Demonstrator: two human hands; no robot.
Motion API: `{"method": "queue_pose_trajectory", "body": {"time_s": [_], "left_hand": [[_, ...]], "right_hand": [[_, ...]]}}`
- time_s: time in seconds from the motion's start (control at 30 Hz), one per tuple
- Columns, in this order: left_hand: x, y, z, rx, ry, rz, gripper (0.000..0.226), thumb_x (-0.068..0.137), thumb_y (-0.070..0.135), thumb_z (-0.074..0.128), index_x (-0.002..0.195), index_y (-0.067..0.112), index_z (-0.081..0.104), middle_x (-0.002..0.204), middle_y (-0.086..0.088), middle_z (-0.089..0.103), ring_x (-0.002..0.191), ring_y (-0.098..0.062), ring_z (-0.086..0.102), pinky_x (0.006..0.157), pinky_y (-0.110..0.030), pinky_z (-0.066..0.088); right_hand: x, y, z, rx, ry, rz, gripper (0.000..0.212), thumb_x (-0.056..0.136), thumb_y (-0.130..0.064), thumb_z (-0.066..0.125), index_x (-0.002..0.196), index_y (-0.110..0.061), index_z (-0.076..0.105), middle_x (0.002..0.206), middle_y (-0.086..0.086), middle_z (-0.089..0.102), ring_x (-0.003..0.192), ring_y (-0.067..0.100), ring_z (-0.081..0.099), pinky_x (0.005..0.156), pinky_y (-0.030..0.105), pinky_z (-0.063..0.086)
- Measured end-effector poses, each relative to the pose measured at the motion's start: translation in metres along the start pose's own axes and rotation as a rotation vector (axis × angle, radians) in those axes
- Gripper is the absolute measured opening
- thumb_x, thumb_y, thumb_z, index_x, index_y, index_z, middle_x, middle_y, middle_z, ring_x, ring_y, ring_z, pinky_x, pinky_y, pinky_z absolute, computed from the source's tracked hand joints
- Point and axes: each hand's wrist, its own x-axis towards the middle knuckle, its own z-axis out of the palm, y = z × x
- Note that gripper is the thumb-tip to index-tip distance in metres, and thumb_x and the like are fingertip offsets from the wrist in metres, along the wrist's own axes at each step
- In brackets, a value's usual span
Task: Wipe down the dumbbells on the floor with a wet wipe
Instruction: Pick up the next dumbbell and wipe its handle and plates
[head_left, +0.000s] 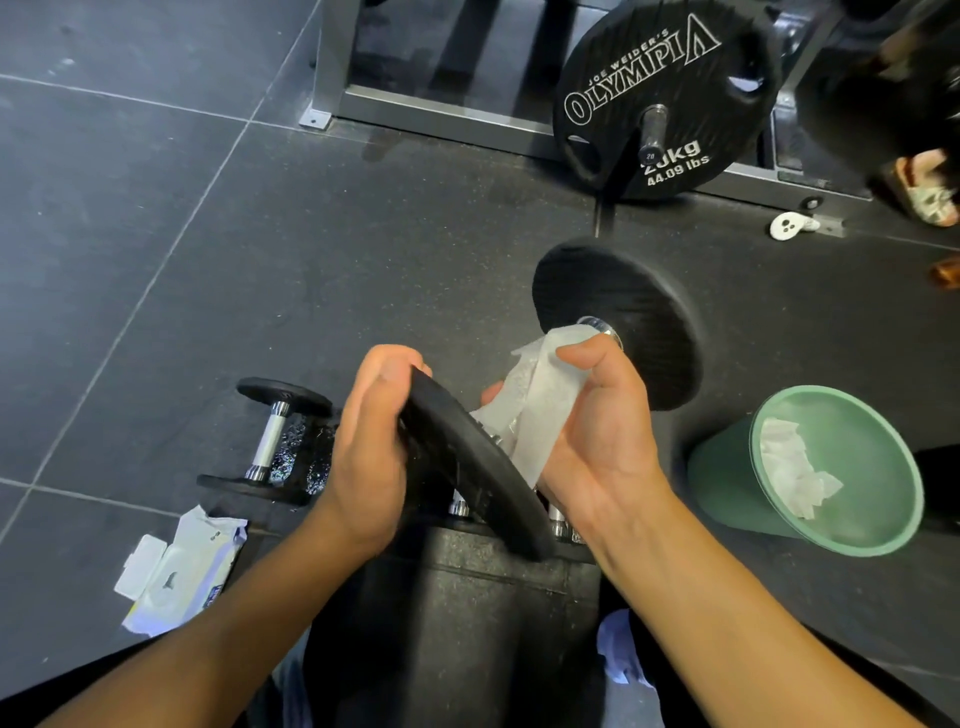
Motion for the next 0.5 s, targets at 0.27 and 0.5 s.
{"method": "queue_pose_trajectory", "body": {"time_s": [0.27,0.5], "left_hand": [[-0.001,-0.024,-0.002,-0.323,0.017,-0.667,0.065,0.100,0.072,0.039,0.101,0.020,0.078,0.102,-0.015,0.077,0.091,-0.033,0.075,0.085,-0.066,0.057],[-0.005,-0.024,-0.008,0.391,-0.237,0.260,0.088,0.081,0.086,0.060,0.152,0.041,0.036,0.160,-0.003,0.036,0.154,-0.024,0.035,0.123,-0.051,0.035]], "right_hand": [[0.000,-0.012,0.006,0.042,-0.022,-0.063,0.011,0.079,-0.021,0.052,0.079,-0.010,0.050,0.066,0.008,0.049,0.063,0.024,0.052,0.063,0.035,0.049],[0.000,-0.013,0.001,0.027,0.124,-0.135,0.006,0.086,-0.016,0.054,0.083,-0.012,0.051,0.070,0.005,0.052,0.063,0.021,0.054,0.080,0.040,0.048]]}}
